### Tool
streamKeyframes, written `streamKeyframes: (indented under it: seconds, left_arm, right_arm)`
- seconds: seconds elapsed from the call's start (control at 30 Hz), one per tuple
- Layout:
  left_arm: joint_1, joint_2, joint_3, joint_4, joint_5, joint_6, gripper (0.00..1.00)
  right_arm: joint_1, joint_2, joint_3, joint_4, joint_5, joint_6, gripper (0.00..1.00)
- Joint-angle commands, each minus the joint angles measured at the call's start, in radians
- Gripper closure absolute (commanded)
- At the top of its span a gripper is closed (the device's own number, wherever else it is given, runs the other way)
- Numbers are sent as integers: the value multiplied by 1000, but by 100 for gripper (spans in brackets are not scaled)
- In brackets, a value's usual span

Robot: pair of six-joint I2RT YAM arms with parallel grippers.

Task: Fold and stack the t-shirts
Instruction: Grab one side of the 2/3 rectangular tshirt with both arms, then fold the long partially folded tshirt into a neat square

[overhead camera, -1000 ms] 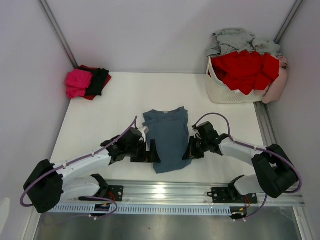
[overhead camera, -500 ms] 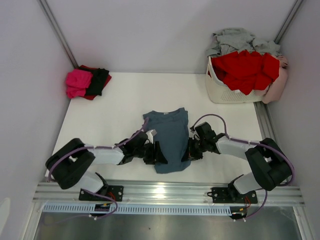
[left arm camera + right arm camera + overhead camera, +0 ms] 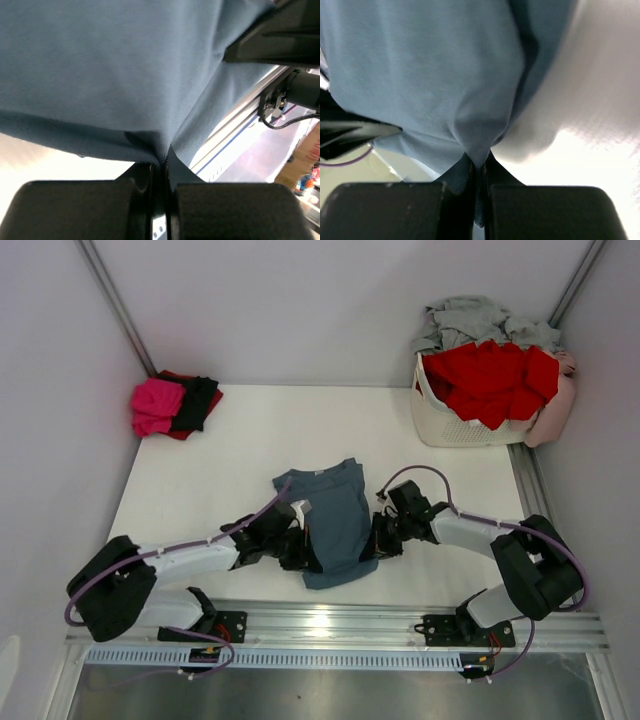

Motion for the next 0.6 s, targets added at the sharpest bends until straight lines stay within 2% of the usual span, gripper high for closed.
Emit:
streamKeyframes:
  seconds: [0.0,0.2,0.33,0.57]
  left_arm:
    - [-7,-72,107,-295,-58,95,96]
    - [28,-100,240,-456,-98,173,97]
    - [126,-104,289,-456,-38,195,97]
    - [209,-103,363,-476,-22,238,97]
  right_arm:
    - [-43,0,79,-40,-6,-1,100]
    - [-76,-20,169,-79,-51,4,100]
    - [-91,24,233,-59,-69,10,100]
    - [-103,93,350,-2,-91,37,100]
